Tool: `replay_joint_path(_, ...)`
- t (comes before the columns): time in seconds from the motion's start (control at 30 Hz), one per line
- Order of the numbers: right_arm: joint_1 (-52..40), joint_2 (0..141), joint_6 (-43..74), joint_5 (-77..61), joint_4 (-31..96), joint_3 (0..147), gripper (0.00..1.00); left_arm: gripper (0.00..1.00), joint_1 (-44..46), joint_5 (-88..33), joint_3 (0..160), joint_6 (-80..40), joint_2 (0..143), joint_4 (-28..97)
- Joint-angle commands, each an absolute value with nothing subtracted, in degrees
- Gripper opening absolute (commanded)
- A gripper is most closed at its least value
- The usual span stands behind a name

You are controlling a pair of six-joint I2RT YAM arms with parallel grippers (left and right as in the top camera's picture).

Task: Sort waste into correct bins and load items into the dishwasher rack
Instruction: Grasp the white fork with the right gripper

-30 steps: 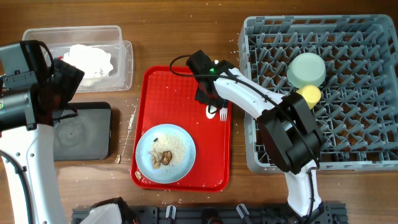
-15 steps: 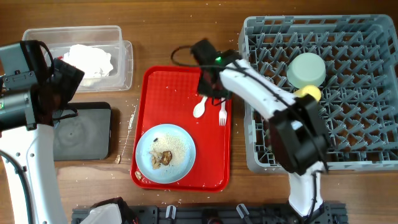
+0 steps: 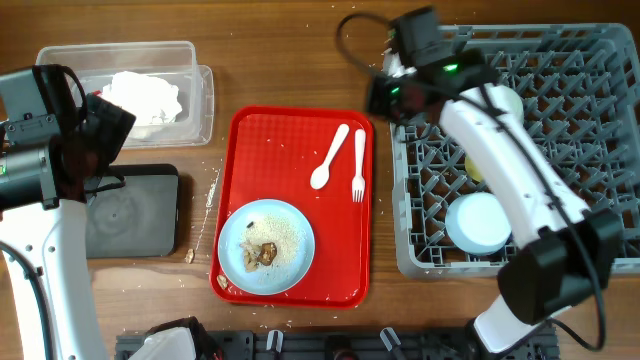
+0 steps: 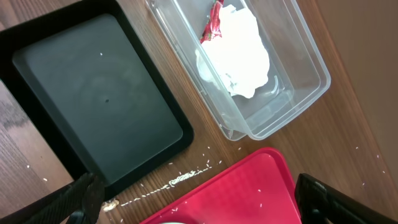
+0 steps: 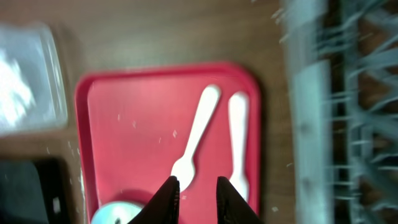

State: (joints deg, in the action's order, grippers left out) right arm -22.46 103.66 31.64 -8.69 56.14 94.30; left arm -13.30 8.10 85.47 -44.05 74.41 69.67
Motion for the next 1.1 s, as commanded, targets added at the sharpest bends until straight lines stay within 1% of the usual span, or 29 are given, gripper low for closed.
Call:
replay_joint_path(0.0,-27.1,109.7,32.5,-3.7,56.4,92.3,0.23,1.00,-13.7,8.6,85.7,-44.2,74.3,69.5)
replay_joint_path(0.07,-28.7,112.9,34.7,-0.7,57.6,92.3,0.25,1.00,-13.7,8.6,85.7,-44.2,74.3,69.5)
replay_joint_path(0.1,-29.1,114.3,35.6,0.4,58.0,92.3,0.28,1.00,-13.7,8.6,85.7,-44.2,74.3,69.5)
replay_joint_path(0.13,-29.3,115.4,36.1,0.7,58.3,92.3,0.30,1.00,-13.7,8.6,85.7,-44.2,74.3,69.5)
replay_joint_path(0.2,-29.3,119.0,36.2,0.7,58.9,92.3,0.31,1.00,-13.7,8.6,85.7,-44.2,74.3,69.5)
replay_joint_path(0.23,-29.3,120.5,36.2,0.7,59.2,92.3,0.35,1.00,-13.7,8.6,85.7,-44.2,74.3,69.5)
replay_joint_path(0.27,-29.3,121.3,36.2,0.6,59.4,92.3,0.37,1.00,-13.7,8.6,85.7,-44.2,74.3,69.5)
replay_joint_path(0.57,-29.4,124.5,36.0,-0.6,59.6,91.7,0.36,1.00,-13.7,8.6,85.7,-44.2,74.3,69.5)
replay_joint_path(0.63,-29.4,124.5,36.0,-0.6,58.3,90.0,0.38,1.00,-13.7,8.6,85.7,-44.2,74.3,69.5)
replay_joint_path(0.73,-29.4,124.6,36.0,-1.8,54.5,85.4,0.37,1.00,-13.7,8.6,85.7,-44.2,74.3,69.5)
replay_joint_path(0.77,-29.4,124.6,36.0,-2.7,53.1,84.2,0.36,1.00,-13.7,8.6,85.7,-44.2,74.3,69.5)
replay_joint_path(0.83,-29.4,124.6,36.1,-3.0,52.5,83.3,0.25,1.00,-13.7,8.6,85.7,-44.2,74.3,69.5)
replay_joint_path(0.9,-29.4,124.5,36.3,-3.0,52.3,83.4,0.06,1.00,-13.7,8.6,85.7,-44.2,74.3,69.5)
replay_joint_path(0.93,-29.4,124.5,36.2,-3.0,52.4,83.7,0.04,1.00,-13.7,8.6,85.7,-44.2,74.3,69.5)
replay_joint_path(1.07,-29.0,124.0,36.2,-2.9,55.0,87.6,0.05,1.00,-13.7,8.6,85.7,-44.2,74.3,69.5)
